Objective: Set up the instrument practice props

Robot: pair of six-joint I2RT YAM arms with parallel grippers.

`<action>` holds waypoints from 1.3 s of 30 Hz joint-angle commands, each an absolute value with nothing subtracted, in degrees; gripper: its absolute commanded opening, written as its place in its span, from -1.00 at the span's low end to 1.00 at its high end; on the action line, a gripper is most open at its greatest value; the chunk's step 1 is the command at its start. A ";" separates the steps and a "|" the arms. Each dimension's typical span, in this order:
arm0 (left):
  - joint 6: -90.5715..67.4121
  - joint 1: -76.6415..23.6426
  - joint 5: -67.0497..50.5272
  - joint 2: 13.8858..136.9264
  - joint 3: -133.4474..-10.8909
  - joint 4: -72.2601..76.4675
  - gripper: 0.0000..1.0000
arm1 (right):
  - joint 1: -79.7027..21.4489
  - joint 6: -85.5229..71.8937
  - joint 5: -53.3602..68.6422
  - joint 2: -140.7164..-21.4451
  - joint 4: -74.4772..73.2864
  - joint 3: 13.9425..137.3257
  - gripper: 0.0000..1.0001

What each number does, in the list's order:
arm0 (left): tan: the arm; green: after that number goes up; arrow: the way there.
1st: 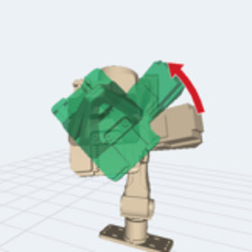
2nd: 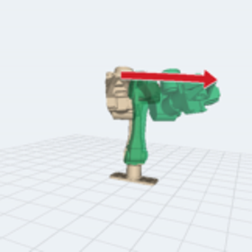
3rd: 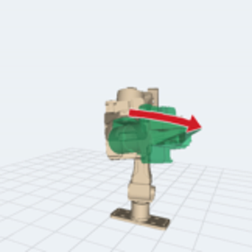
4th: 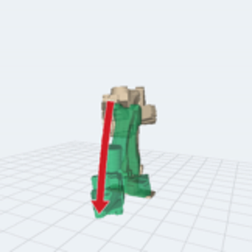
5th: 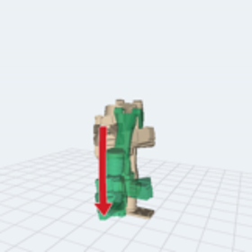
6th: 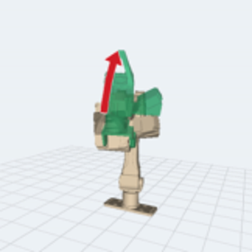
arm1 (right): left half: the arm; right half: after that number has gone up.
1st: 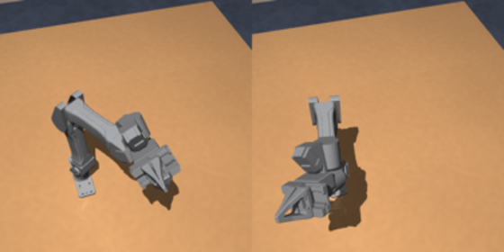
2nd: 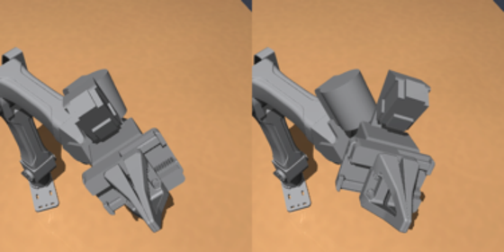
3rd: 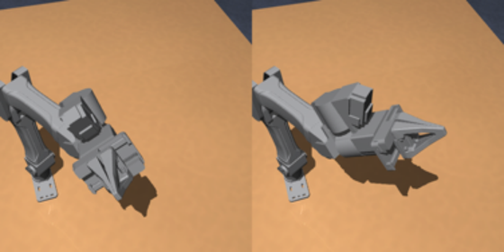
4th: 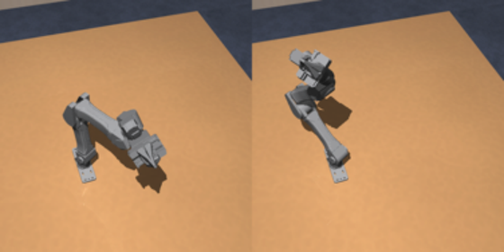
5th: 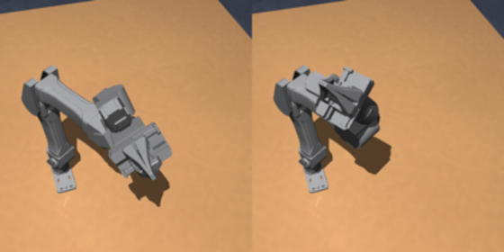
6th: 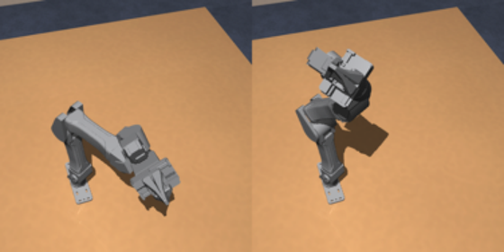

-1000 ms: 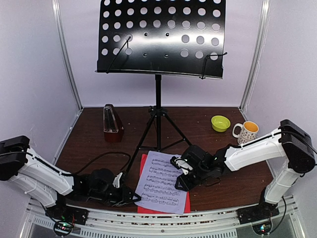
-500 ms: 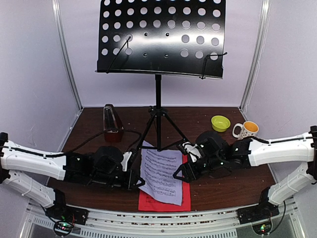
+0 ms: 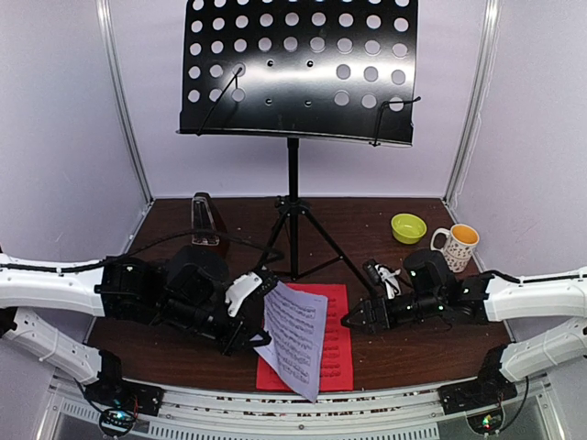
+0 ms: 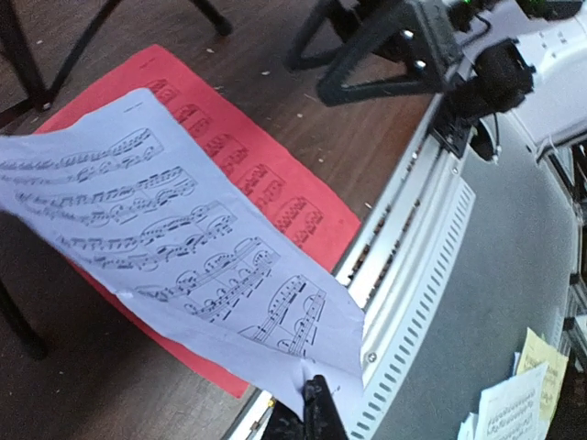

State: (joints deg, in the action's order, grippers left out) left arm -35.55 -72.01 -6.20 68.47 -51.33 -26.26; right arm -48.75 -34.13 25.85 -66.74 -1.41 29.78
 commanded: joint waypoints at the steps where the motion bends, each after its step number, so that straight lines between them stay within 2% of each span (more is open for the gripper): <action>1: -25.91 -73.99 -14.16 71.64 -57.31 -33.30 -1.00 | -48.43 -35.88 29.08 -67.38 5.15 28.87 0.91; 8: -17.76 -75.23 -11.01 68.42 -64.51 -43.72 -1.00 | -47.79 -35.24 28.67 -66.69 7.59 26.65 0.90; 13: -14.04 -75.23 -9.53 65.05 -66.78 -46.24 -1.00 | -47.49 -33.00 29.02 -60.94 14.00 23.20 0.92; 22: -6.57 -75.23 -10.22 58.67 -66.40 -48.27 -1.00 | -47.46 -15.78 27.33 -50.40 11.88 23.23 0.96; 29: -4.95 -76.81 -13.44 59.72 -70.65 -50.07 -1.00 | -47.47 -8.31 32.43 -58.84 13.78 29.48 0.96; 39: -0.94 -82.11 -10.32 61.88 -78.52 -60.93 -1.00 | -47.47 -5.03 42.47 -68.01 15.71 37.79 1.00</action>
